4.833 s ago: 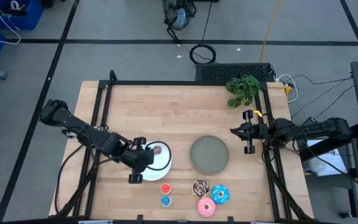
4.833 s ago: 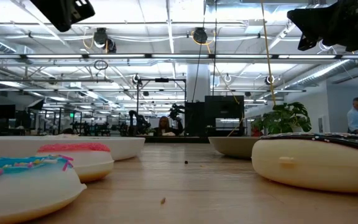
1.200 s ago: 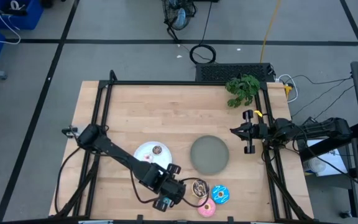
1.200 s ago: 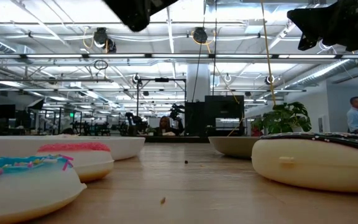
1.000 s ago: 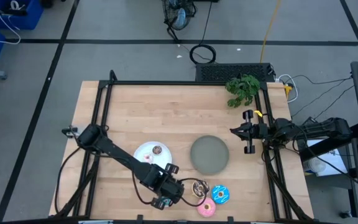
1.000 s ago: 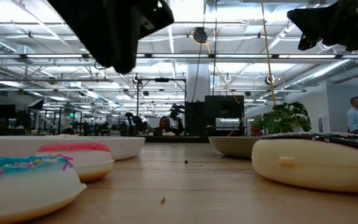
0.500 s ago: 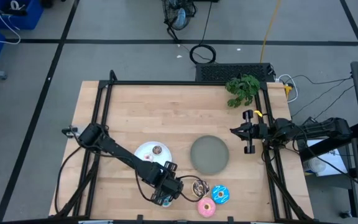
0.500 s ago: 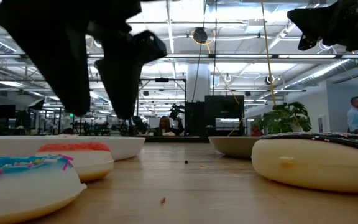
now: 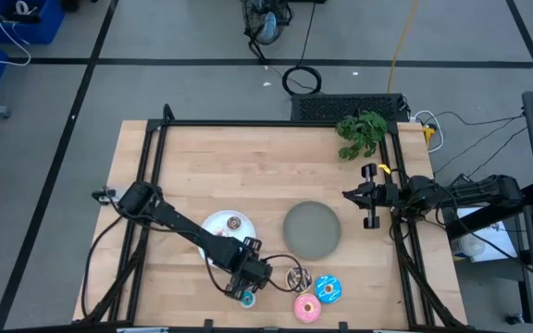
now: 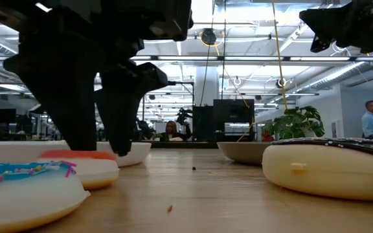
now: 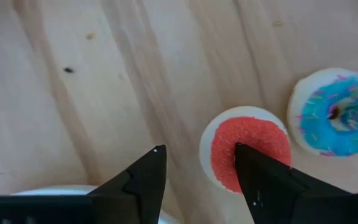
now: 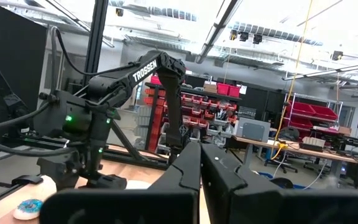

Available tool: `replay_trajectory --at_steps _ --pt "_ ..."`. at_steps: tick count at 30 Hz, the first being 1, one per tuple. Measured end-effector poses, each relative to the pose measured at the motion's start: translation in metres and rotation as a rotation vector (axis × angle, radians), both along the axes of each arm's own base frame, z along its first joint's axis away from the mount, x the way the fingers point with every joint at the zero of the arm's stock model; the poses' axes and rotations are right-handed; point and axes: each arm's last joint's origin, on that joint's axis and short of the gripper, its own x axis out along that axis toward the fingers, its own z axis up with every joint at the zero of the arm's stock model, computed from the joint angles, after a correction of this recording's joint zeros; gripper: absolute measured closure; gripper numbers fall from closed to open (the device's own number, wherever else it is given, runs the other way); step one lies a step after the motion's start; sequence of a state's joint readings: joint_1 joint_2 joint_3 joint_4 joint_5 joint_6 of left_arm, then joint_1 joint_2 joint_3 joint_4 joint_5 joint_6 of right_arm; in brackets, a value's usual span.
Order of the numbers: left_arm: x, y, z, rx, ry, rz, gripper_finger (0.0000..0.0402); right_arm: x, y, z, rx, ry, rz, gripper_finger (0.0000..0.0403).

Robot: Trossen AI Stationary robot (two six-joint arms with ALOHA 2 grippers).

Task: Pick & Place donuts
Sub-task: Put the mini orange donut on the white plate

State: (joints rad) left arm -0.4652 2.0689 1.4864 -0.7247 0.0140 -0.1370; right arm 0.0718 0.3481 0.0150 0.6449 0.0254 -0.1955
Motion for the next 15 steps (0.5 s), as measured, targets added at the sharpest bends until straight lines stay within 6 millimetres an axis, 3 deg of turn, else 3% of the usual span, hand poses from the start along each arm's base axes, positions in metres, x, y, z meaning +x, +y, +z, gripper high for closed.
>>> replay_trajectory --at_steps 8,15 --pt "0.0013 -0.0014 0.0002 -0.019 -0.014 0.019 0.0213 0.0000 0.0000 0.0000 0.000 0.000 0.000 0.0403" --pt "0.0020 -0.0016 0.0015 -0.007 -0.021 0.057 0.0180 0.0000 0.0000 -0.0001 0.000 0.000 0.000 0.0403"
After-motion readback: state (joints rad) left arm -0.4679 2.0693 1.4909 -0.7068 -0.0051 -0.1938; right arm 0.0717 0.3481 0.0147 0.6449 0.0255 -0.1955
